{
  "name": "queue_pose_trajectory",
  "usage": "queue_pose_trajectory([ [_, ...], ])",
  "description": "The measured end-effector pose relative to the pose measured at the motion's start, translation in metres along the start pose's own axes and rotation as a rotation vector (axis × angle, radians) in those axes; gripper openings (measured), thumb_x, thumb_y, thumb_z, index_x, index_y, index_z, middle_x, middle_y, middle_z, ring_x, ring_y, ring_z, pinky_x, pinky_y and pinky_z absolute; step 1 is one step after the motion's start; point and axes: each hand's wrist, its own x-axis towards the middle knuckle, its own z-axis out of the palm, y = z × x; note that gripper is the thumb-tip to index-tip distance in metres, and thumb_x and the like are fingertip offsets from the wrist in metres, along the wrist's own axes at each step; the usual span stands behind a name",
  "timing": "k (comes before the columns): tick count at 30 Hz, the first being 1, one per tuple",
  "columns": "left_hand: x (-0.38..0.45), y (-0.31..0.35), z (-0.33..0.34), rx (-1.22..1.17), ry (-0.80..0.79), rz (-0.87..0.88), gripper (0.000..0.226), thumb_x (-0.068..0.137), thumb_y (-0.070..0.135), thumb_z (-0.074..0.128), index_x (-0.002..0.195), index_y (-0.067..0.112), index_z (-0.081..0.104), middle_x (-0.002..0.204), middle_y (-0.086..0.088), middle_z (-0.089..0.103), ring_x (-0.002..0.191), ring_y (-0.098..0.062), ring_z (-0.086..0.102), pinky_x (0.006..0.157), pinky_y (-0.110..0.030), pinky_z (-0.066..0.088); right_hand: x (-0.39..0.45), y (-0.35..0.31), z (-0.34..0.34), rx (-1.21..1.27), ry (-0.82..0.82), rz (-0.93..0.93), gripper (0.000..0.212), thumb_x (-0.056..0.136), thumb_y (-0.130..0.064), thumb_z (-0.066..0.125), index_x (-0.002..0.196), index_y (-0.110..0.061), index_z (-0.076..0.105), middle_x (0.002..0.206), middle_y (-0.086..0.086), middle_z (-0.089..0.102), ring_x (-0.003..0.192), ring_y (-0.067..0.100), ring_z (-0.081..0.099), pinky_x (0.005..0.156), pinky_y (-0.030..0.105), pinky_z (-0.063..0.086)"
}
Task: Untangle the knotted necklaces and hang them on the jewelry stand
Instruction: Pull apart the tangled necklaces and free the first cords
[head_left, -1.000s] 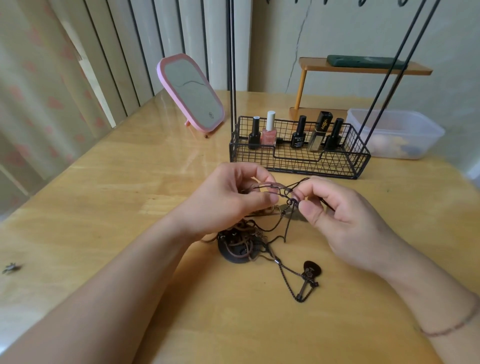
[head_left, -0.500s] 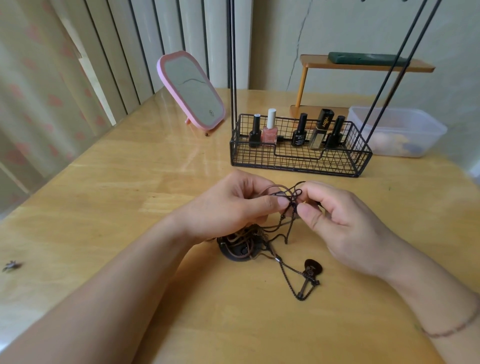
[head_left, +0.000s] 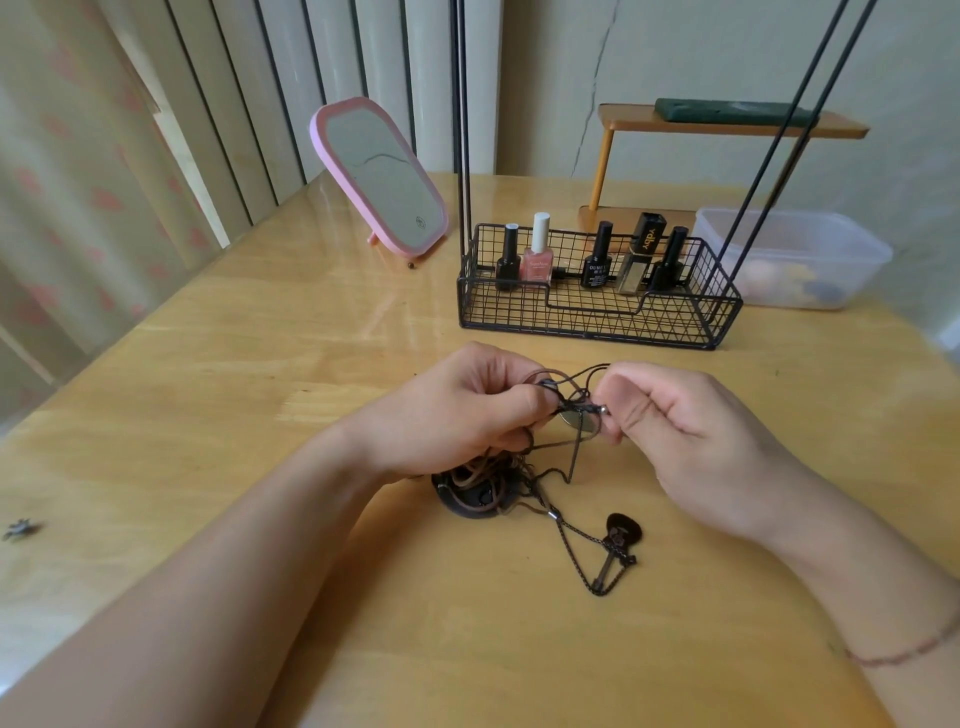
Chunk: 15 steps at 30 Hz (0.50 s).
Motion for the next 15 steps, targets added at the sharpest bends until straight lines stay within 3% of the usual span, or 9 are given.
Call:
queue_pose_trajectory([
  [3, -0.0003, 0.0018, 0.0000, -0.008, 0.005, -0.002, 0.028, 0.102, -0.002, 0.041, 0.076, -0.001, 0.049, 0.056, 0.009, 0.035, 0.046, 0.000, 0.030, 0.047, -0.008, 0.031, 0.0011, -0.0006, -0.0020, 0.055, -0.004, -0.010, 0.046, 0.093, -0.059, 0.036, 0.074, -0.021, 0.054, 0.071, 0.007, 0.057, 0.068, 0.022, 0.052, 0.067, 0.038, 0.045],
  [8, -0.0013, 0.0039, 0.0005, -0.056, -0.014, 0.008, 0.029, 0.099, 0.007, 0.044, 0.070, 0.008, 0.044, 0.054, 0.015, 0.039, 0.045, 0.001, 0.033, 0.047, -0.007, 0.032, 0.0015, -0.0019, -0.0049, 0.226, -0.059, -0.010, 0.031, 0.090, -0.046, 0.047, 0.081, -0.022, 0.064, 0.077, -0.003, 0.064, 0.076, 0.011, 0.057, 0.072, 0.021, 0.047],
  [11, -0.0023, 0.0057, 0.0004, -0.044, -0.020, 0.020, 0.027, 0.095, 0.011, 0.044, 0.068, 0.009, 0.044, 0.051, 0.016, 0.041, 0.045, 0.002, 0.035, 0.047, -0.006, 0.032, 0.0006, -0.0047, -0.0091, 0.291, -0.075, -0.026, 0.027, 0.087, -0.040, 0.052, 0.080, -0.018, 0.065, 0.078, 0.002, 0.061, 0.078, 0.021, 0.055, 0.072, 0.021, 0.045],
  [15, -0.0030, 0.0059, 0.0000, -0.019, 0.001, 0.019, 0.030, 0.103, 0.005, 0.043, 0.073, 0.005, 0.051, 0.051, 0.014, 0.043, 0.046, 0.001, 0.035, 0.047, -0.008, 0.031, 0.0001, -0.0064, -0.0106, 0.265, -0.061, -0.046, 0.020, 0.083, -0.037, 0.057, 0.080, -0.020, 0.066, 0.078, -0.003, 0.062, 0.078, 0.016, 0.055, 0.072, 0.022, 0.045],
])
